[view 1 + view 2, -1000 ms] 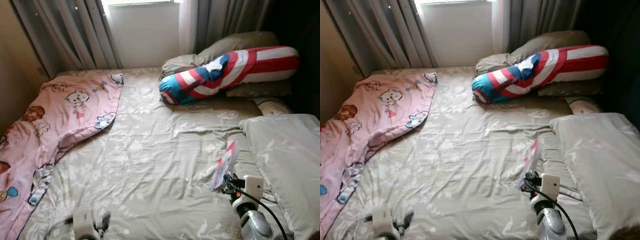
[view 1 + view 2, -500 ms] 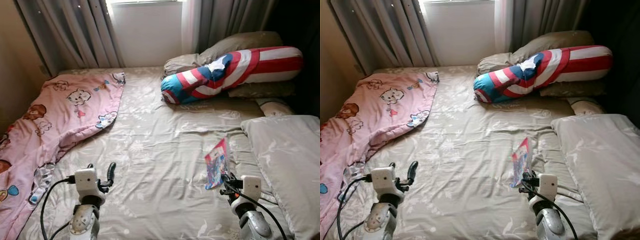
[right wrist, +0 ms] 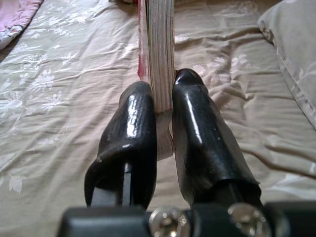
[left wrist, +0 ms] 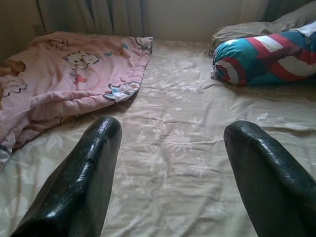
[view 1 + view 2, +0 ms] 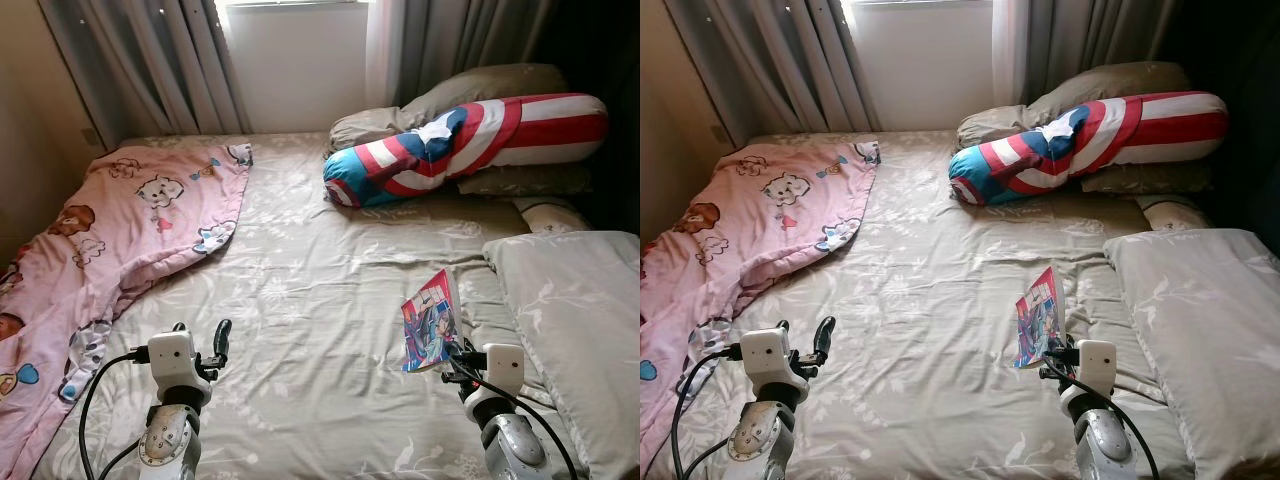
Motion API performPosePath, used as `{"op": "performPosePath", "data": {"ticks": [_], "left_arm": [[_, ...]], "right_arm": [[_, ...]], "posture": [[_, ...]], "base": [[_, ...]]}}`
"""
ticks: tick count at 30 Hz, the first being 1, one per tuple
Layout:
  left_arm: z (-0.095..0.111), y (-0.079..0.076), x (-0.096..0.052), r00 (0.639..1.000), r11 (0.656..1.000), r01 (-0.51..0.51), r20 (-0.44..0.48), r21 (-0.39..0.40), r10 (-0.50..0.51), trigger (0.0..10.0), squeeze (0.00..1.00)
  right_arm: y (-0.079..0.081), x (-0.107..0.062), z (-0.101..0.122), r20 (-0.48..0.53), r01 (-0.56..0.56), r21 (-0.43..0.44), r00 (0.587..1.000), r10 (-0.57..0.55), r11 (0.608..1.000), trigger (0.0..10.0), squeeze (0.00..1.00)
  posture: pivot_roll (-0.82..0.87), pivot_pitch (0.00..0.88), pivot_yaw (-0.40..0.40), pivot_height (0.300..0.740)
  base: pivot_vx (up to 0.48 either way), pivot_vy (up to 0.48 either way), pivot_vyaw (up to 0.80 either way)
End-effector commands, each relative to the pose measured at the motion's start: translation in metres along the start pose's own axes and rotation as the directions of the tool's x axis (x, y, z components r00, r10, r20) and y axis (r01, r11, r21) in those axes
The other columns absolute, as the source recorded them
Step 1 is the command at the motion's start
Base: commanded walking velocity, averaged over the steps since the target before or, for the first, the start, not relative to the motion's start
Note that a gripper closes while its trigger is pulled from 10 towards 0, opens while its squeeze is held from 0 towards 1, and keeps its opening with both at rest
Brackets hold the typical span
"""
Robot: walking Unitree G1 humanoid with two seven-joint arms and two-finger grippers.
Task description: Clean up the room
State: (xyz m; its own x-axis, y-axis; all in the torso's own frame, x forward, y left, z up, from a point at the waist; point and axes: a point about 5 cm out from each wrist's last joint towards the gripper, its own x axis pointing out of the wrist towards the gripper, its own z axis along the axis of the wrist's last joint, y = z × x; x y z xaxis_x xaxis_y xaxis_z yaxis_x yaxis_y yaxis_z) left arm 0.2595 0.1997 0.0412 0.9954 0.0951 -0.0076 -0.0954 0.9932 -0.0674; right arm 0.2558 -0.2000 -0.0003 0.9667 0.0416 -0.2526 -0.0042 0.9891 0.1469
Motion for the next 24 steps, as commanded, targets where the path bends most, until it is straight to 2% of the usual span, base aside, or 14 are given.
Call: {"op": "performPosePath", "data": {"ticks": [1,4,7,11,17,20,24], "left_arm": [[0.003,-0.0008,0.0024,1.0,1.0,0.0,0.004,-0.004,0.0,10.0,0.0],[0.0044,-0.0009,0.003,1.0,1.0,-0.003,-0.002,-0.007,0.003,10.0,0.0],[0.0047,-0.0006,0.0043,1.0,1.0,-0.009,-0.005,-0.01,0.009,10.0,0.0],[0.0027,-0.0002,0.0048,1.0,1.0,-0.015,-0.014,-0.014,0.015,10.0,0.0],[-0.0011,0.0008,0.0038,0.999,1.0,-0.006,-0.034,-0.016,0.005,10.0,0.0],[-0.0023,0.0015,0.0038,0.999,1.0,-0.004,-0.038,-0.015,0.004,10.0,0.0],[-0.0037,0.0019,0.0035,0.999,1.0,-0.005,-0.042,-0.016,0.004,10.0,0.0]], "right_arm": [[0.0001,0.0033,0.0116,0.053,0.005,-0.012,0.999,-0.004,1.0,10.0,0.0],[0.0005,0.0046,0.0116,0.032,-0.005,-0.022,0.999,0.005,1.0,10.0,0.0],[0.0005,0.0046,0.0121,0.033,-0.006,-0.029,0.999,0.007,1.0,10.0,0.0],[-0.0004,0.0033,0.0142,0.063,0.005,-0.015,0.998,-0.004,1.0,10.0,0.0],[0.0008,0.0056,0.0151,0.057,0.01,-0.015,0.998,-0.009,1.0,10.0,0.0],[0.0029,0.0072,0.013,0.028,-0.002,-0.031,1.0,0.003,1.0,10.0,0.0],[0.0042,0.0075,0.0123,0.023,-0.009,-0.026,1.0,0.01,1.0,10.0,0.0]], "posture": [[-0.15,0.0,0.03,0.695],[-0.14,0.0,0.026,0.695],[-0.14,0.0,0.026,0.681],[-0.15,0.0,0.028,0.681],[-0.14,0.0,0.033,0.681],[-0.14,0.0,0.033,0.681],[-0.14,0.0,0.033,0.661]], "base": [[0.0,0.0,0.0],[0.0,0.0,0.0],[0.0,0.0,0.0],[0.0,0.0,0.0],[0.0,0.0,0.0],[0.0,0.0,0.0],[0.0,0.0,0.0]]}}
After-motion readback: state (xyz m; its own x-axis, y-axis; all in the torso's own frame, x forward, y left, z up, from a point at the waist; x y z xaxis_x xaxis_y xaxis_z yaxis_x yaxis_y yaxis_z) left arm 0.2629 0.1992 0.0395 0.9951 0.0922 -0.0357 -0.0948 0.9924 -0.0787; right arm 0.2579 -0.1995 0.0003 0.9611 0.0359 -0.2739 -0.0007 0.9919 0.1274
